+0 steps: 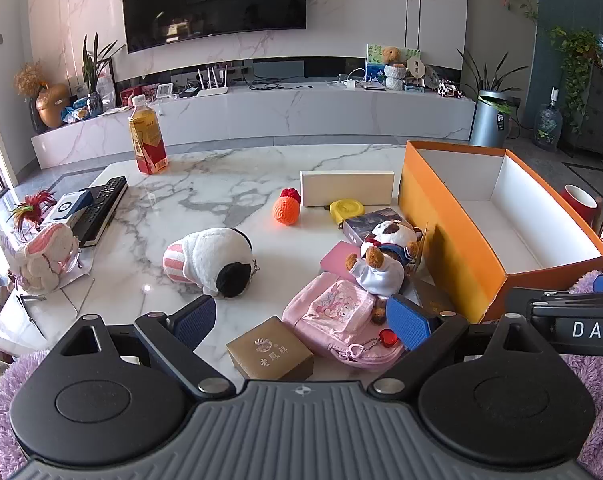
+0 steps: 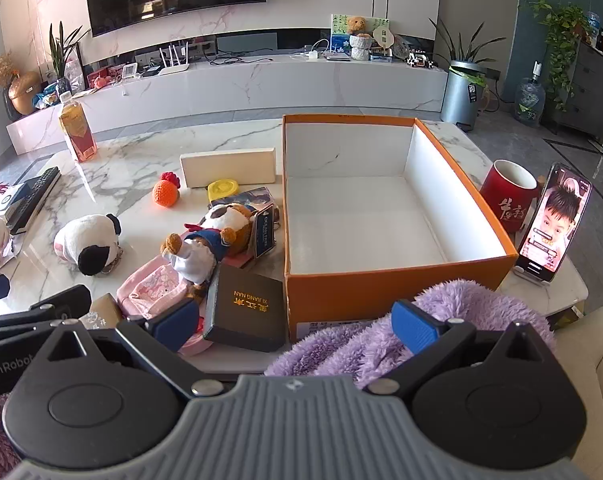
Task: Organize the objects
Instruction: 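Move both grippers toward the plush toys beside the orange box, then grasp the white plush toy with the left gripper while the right grasps the plush dog, then lift both plush toys and carry them over the orange box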
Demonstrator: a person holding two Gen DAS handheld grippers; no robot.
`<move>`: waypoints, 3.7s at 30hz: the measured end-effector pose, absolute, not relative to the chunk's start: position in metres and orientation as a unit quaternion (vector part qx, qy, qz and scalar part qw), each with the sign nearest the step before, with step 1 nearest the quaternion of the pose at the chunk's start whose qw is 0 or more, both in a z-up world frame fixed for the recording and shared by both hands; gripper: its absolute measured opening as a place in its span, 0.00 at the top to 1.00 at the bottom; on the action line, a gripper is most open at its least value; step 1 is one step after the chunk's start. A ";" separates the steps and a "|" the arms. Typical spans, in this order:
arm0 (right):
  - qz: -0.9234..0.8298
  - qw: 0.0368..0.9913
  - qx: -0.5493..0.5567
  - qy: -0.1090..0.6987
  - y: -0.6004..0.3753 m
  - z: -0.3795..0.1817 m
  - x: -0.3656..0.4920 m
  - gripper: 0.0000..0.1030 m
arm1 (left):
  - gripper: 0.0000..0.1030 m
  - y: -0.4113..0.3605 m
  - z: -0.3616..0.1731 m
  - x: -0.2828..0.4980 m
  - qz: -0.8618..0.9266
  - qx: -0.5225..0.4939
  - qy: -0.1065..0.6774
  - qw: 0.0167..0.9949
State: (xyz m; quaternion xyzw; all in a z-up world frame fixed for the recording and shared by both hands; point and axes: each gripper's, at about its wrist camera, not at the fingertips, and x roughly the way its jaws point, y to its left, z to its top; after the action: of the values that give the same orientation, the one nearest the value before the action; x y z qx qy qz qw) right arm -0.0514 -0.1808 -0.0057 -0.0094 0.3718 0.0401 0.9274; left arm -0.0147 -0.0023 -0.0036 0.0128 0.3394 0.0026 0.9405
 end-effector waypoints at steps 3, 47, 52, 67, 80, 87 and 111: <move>0.042 0.927 -0.013 0.374 -0.178 -0.007 -0.050 0.01 | 0.00 -0.002 -0.004 -0.014 0.001 0.012 0.341 0.940; 0.157 0.877 -0.047 0.451 -0.085 -0.049 0.091 0.36 | 0.23 0.086 -0.050 0.125 0.003 -0.008 0.446 0.895; 0.151 0.871 -0.070 0.462 -0.076 -0.061 0.101 0.35 | 0.16 0.075 -0.056 0.130 -0.063 0.125 0.444 0.885; 0.137 0.866 -0.099 0.471 -0.063 -0.069 0.101 0.32 | 0.10 0.055 -0.105 0.119 -0.209 0.506 0.411 0.729; 0.130 0.868 -0.098 0.468 -0.063 -0.068 0.099 0.36 | 0.10 0.066 -0.142 0.123 -0.235 0.674 0.334 0.615; 0.130 0.871 -0.118 0.459 -0.061 -0.073 0.096 0.35 | 0.13 0.061 -0.155 0.144 -0.244 0.656 0.331 0.633; 0.163 0.874 -0.284 0.358 -0.046 -0.082 0.057 0.64 | 0.36 0.062 -0.090 0.149 -0.137 0.346 0.510 0.776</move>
State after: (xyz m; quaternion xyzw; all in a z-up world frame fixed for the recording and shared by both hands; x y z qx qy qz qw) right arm 0.0572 -0.0464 -0.0818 -0.2839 0.3581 0.1629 0.8745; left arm 0.1487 0.0621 -0.0899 0.3462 0.5097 -0.1374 0.7756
